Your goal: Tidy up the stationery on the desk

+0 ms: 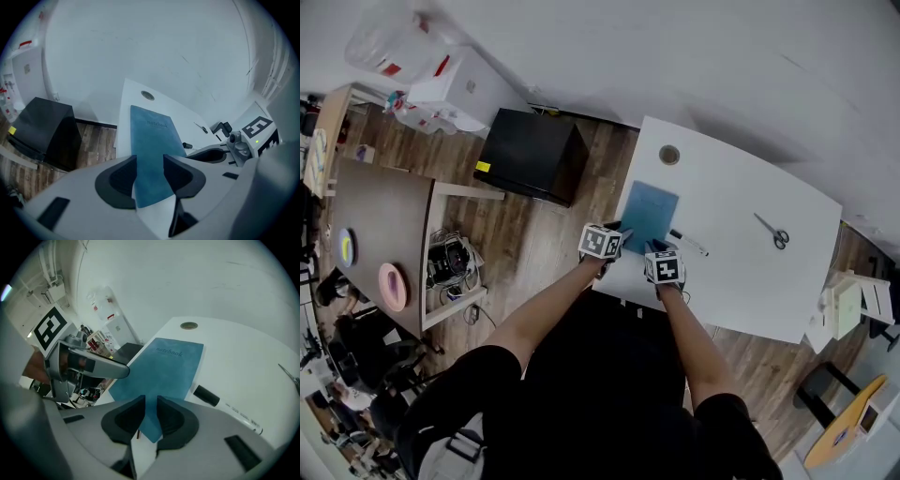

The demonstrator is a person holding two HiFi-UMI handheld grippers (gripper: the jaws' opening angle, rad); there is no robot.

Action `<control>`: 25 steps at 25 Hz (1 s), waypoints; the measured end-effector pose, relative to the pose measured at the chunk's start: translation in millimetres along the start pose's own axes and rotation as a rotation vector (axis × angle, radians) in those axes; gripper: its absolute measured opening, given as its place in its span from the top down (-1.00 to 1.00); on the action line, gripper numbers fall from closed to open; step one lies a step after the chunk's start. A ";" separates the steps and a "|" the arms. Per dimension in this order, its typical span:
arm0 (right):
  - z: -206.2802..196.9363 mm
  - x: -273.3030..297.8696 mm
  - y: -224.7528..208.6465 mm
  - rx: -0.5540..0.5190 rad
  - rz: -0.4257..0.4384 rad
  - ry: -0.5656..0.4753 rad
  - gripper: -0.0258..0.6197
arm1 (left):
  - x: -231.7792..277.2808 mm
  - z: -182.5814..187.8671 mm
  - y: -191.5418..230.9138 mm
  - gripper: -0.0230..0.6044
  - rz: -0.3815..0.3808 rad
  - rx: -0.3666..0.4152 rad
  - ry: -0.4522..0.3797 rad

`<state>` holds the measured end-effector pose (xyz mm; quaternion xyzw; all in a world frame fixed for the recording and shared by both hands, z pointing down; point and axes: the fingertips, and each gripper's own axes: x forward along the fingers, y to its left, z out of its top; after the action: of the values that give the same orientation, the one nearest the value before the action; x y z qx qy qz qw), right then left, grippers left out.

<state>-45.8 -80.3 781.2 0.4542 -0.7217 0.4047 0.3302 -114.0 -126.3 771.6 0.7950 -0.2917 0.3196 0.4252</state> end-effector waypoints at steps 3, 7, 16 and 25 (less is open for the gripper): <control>8.0 2.1 -9.5 0.018 0.007 0.001 0.70 | 8.6 8.3 4.0 0.34 0.008 -0.024 -0.003; 17.8 4.8 -17.7 0.029 0.020 -0.004 0.70 | 17.4 10.0 7.0 0.34 -0.002 -0.026 -0.001; 38.1 8.9 -32.1 0.002 -0.004 -0.024 0.70 | 25.1 16.7 11.6 0.34 0.006 -0.042 -0.008; 40.9 3.6 -25.7 -0.069 0.007 -0.060 0.66 | 15.6 27.4 12.3 0.34 0.061 0.042 -0.084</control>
<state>-27.9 -124.5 773.0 0.4521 -0.7465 0.3667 0.3224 -106.1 -158.6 777.5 0.8071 -0.3268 0.3046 0.3860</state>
